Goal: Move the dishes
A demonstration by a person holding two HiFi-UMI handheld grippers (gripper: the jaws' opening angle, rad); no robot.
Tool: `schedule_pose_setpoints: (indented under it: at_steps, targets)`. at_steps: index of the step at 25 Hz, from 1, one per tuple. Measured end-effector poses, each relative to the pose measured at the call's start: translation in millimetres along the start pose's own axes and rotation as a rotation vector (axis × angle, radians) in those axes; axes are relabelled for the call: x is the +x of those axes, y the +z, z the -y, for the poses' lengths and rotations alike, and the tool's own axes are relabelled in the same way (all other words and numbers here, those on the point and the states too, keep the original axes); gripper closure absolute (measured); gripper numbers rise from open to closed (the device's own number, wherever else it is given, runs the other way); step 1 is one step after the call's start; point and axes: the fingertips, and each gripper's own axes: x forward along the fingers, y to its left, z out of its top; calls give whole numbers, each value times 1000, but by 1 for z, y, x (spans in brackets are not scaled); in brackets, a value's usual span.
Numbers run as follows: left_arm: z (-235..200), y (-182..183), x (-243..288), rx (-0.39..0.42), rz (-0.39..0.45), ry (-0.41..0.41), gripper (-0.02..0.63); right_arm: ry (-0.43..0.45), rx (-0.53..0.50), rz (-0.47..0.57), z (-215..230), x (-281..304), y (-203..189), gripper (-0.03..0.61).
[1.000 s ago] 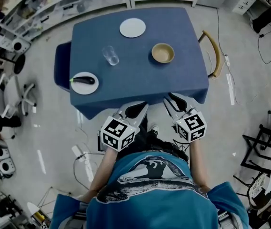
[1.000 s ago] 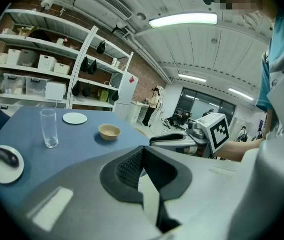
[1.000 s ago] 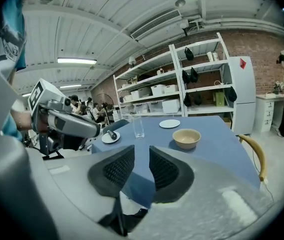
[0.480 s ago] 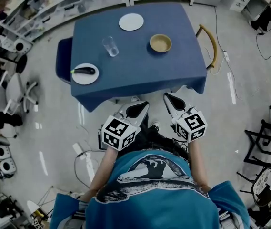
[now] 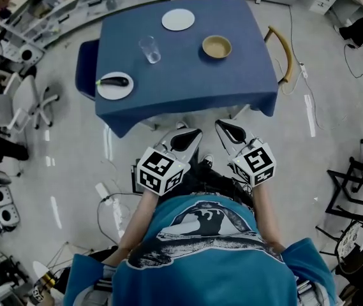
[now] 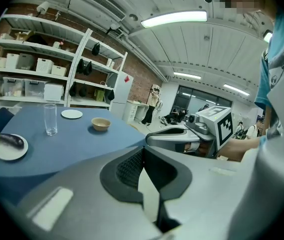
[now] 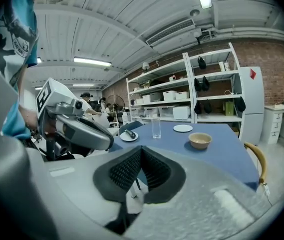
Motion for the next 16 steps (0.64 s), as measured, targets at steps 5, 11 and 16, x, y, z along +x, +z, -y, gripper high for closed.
schedule_pose_setpoints:
  at_steps: [5, 11, 16]
  targets:
    - [5, -7, 1, 0, -5, 0, 601, 4, -6, -8, -2, -3, -6, 577]
    - [6, -10, 0, -5, -7, 0, 601, 6, -10, -17, -2, -2, -5, 577]
    - [7, -11, 5, -4, -7, -5, 601, 9, -7, -14, 1, -2, -7, 577]
